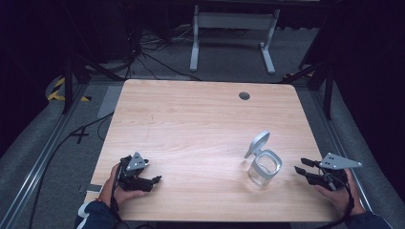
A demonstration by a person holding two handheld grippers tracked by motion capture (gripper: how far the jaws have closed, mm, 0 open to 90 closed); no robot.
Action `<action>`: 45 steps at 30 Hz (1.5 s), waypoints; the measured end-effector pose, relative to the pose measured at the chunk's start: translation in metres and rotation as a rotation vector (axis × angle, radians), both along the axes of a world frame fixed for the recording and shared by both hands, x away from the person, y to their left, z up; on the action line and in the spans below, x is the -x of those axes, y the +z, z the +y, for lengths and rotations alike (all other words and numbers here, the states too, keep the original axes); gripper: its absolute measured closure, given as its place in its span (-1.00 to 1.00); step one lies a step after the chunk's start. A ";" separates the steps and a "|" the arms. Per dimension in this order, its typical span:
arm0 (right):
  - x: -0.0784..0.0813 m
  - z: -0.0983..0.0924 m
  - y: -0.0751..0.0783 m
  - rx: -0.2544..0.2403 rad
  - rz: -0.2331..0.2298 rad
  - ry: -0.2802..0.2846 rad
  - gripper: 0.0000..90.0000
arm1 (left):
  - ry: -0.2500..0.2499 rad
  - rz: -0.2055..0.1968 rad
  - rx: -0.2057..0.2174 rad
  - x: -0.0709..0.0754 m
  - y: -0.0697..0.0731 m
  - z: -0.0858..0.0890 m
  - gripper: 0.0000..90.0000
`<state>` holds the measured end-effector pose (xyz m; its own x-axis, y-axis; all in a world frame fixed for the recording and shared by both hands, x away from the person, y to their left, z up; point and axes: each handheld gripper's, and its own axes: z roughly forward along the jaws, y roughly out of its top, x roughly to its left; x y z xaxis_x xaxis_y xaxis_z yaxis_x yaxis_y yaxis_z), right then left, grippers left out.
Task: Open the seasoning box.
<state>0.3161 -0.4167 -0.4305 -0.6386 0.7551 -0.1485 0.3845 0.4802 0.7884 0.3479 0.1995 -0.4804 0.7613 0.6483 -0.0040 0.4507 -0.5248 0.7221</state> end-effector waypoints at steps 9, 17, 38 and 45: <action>0.011 -0.015 -0.026 -0.022 0.093 -0.016 -0.04 | -0.003 0.000 0.000 0.000 0.000 0.000 -0.57; 0.009 -0.015 -0.036 -0.045 0.130 -0.010 -0.35 | -0.001 0.003 0.002 0.000 0.000 0.000 -0.57; 0.009 -0.014 -0.036 -0.042 0.133 -0.015 -0.40 | 0.012 0.007 0.010 0.000 0.000 0.000 -0.56; 0.008 -0.014 -0.036 -0.042 0.134 -0.012 -0.41 | 0.010 0.006 0.008 0.000 0.000 0.001 -0.55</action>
